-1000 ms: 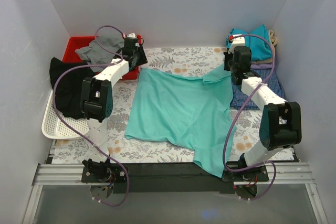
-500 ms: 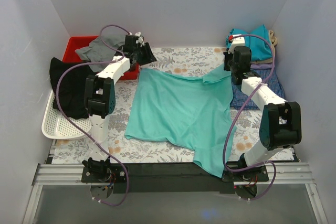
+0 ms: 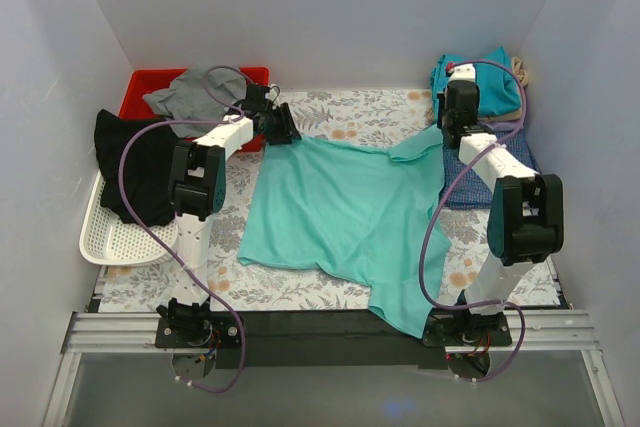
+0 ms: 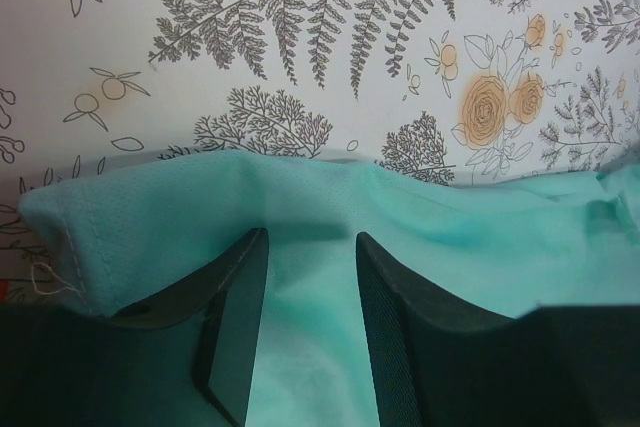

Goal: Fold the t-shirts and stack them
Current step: Fold the tshirt

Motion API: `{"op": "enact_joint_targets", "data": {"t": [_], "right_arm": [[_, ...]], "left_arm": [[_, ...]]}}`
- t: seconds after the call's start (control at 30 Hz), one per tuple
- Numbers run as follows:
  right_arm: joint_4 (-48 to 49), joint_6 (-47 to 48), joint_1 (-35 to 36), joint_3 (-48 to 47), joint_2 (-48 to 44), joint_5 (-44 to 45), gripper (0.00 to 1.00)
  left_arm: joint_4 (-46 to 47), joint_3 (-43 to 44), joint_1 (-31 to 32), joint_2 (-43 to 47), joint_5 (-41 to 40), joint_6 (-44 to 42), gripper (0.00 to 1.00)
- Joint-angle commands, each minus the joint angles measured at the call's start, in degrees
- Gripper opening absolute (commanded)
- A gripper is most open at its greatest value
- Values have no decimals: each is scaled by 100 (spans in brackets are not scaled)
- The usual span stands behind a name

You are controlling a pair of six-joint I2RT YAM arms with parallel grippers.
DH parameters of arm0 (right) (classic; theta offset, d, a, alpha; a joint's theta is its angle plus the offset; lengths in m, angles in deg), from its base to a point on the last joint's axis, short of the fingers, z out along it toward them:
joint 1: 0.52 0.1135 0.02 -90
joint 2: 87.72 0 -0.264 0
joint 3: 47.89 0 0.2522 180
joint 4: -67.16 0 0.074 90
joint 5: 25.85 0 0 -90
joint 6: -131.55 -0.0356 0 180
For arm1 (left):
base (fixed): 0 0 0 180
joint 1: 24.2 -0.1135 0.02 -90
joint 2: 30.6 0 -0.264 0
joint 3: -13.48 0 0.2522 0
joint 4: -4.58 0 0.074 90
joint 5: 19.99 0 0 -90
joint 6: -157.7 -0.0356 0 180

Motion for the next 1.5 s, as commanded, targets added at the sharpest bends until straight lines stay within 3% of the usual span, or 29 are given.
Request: {"op": "enact_joint_targets", "data": {"t": [0.0,0.2,0.27,0.37,0.63,0.9,1.0,1.47], "right_arm": [[-88,-11,-94,-627,71,556,17],[-394,-125,-112,-777,-139,-22,19],[-553,-336,-120,-768,-218,-198,29],[-1185,-687,-138,-874,-175,-655,33],[-1416,-2365,-279,-523,193,-3264,34],[-1396,-2051,-279,-741,835,-4311,37],[-1547,-1526,-165,-856,1011,-4225,39],[-1301,-1250,38,-1119,1618,-3926,41]], "left_arm": [[38,134,-25,-195,20,-110,39],[56,46,-25,-318,-463,-242,39],[38,81,-25,-327,-586,-268,39],[65,186,-25,-318,-683,-190,40],[-23,187,-25,-99,-719,-181,40],[320,-104,-7,613,-367,-137,42],[276,-33,-7,614,-401,-137,64],[276,116,-7,386,-674,-181,65]]}}
